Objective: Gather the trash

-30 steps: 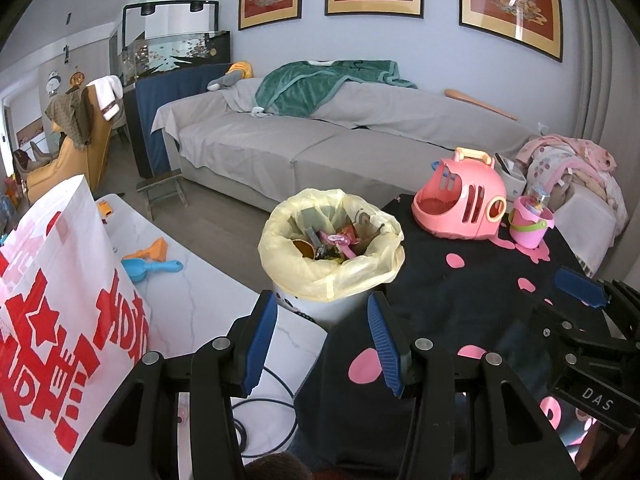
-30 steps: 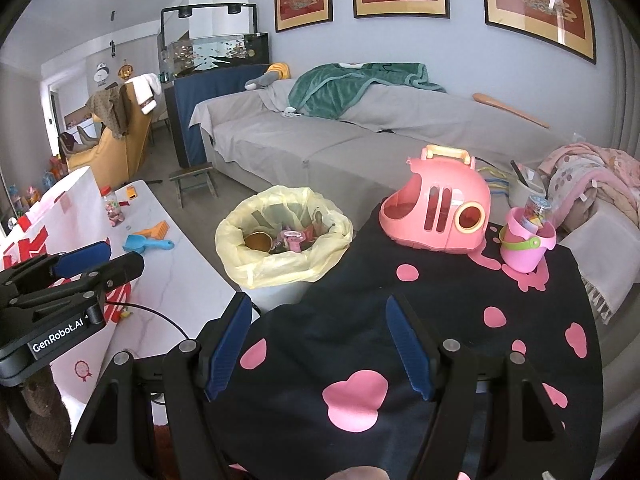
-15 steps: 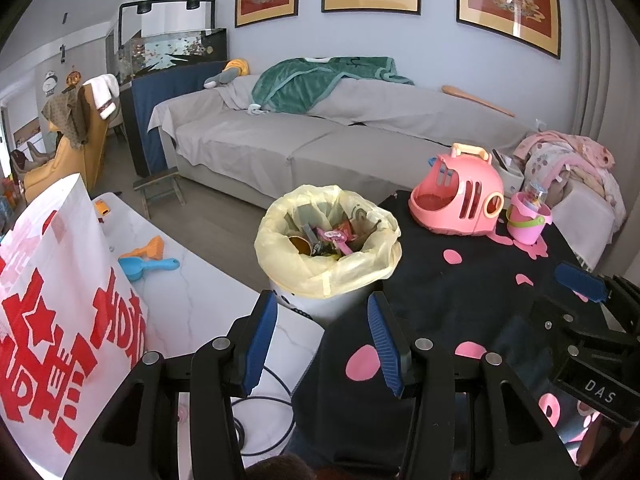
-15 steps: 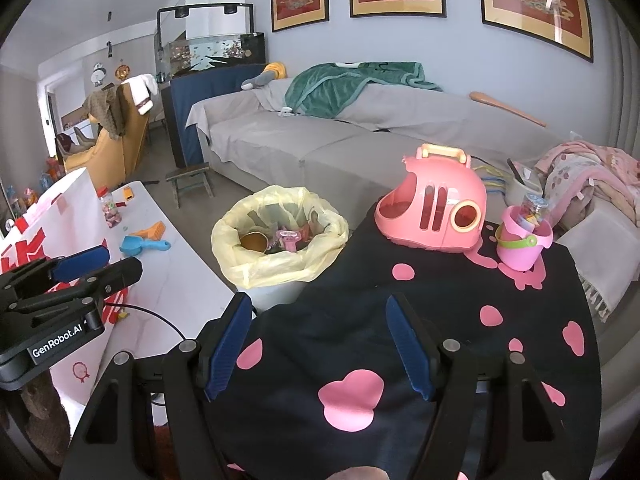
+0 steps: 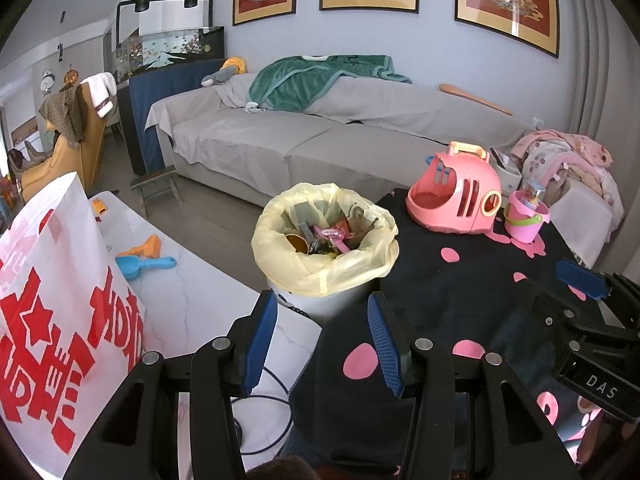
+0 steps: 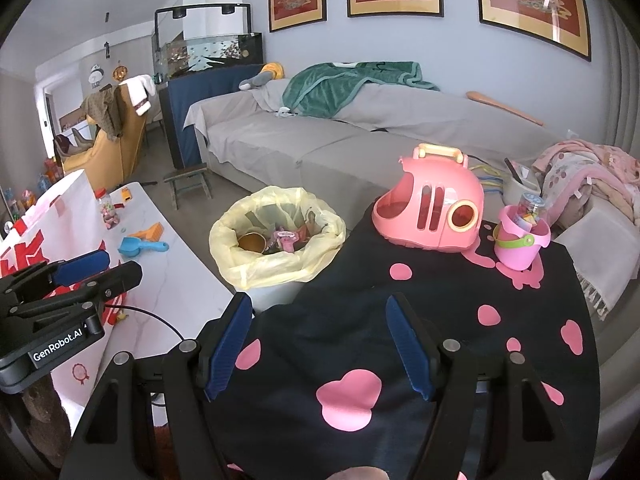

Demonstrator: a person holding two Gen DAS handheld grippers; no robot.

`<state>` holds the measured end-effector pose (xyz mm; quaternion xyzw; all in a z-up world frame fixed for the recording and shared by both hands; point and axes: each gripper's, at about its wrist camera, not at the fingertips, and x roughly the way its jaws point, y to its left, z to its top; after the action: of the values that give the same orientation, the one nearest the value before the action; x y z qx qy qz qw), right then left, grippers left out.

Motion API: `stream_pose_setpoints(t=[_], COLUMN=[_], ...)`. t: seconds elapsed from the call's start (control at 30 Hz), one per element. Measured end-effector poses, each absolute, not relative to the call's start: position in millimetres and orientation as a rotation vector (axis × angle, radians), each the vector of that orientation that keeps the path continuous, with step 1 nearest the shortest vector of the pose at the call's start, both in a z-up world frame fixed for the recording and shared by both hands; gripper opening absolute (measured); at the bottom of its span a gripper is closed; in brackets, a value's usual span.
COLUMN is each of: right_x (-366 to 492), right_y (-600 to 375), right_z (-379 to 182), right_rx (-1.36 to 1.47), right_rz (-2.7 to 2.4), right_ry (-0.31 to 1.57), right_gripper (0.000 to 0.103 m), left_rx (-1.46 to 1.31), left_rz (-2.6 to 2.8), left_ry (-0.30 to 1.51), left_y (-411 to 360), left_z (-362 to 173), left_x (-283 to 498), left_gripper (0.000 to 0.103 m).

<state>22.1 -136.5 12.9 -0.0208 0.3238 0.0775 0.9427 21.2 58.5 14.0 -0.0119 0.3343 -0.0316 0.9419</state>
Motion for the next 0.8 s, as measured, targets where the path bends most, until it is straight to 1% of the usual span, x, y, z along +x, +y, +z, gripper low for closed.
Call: stream_pose_setpoints(t=[0.8], right_x=[22.6], right_y=[-138.0], right_z=[12.1], right_rx=[-0.043], right_rz=[0.155], right_ry=[0.661], right_gripper=[0.067], left_rx=[-0.027], left_rz=[-0.07], left_ry=[0.695], left_y=[58.0], left_z=[9.8], left_x=[22.1], left_gripper=[0.049])
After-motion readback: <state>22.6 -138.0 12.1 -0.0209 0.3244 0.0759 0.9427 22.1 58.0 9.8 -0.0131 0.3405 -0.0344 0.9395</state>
